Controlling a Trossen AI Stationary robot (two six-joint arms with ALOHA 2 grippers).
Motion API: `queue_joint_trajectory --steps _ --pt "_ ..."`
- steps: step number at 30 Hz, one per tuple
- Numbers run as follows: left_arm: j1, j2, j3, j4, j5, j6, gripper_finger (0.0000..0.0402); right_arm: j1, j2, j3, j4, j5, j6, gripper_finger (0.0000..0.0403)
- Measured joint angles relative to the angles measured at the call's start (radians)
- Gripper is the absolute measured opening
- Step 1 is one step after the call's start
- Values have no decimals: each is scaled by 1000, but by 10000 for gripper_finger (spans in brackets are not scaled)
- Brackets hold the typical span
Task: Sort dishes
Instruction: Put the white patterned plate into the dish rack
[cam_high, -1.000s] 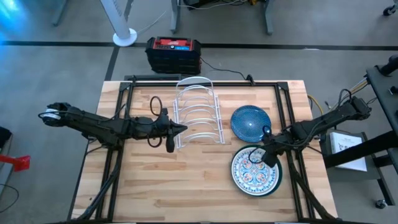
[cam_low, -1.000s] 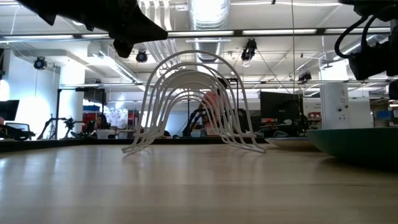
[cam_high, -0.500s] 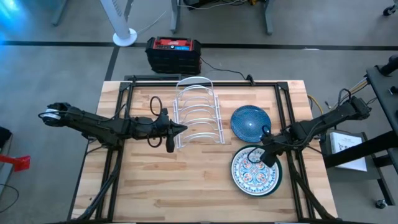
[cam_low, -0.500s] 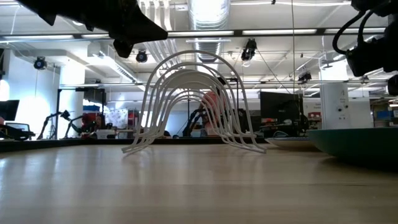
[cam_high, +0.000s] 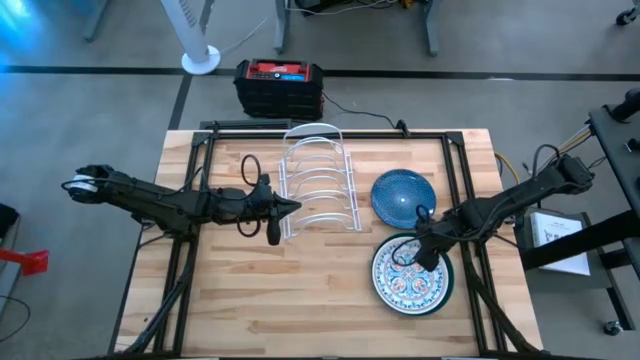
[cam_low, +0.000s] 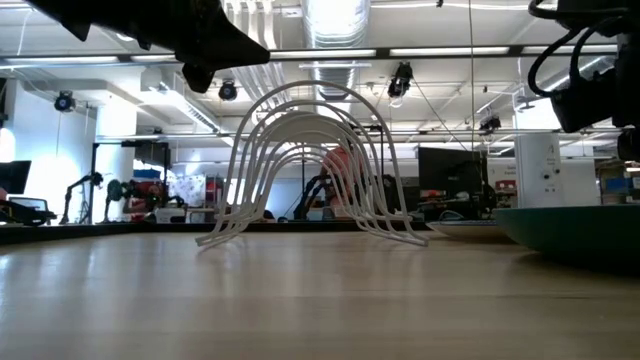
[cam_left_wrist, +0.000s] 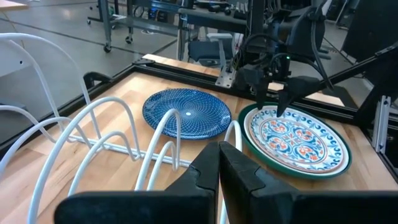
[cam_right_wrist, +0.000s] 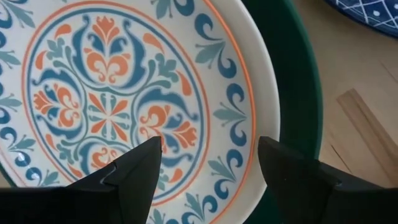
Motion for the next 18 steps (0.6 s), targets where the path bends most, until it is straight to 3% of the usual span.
queue_joint_trajectory --steps 18 --pt "0 0 -1 -1 0 0 0 0 58 -24 82 -8 -40 241"
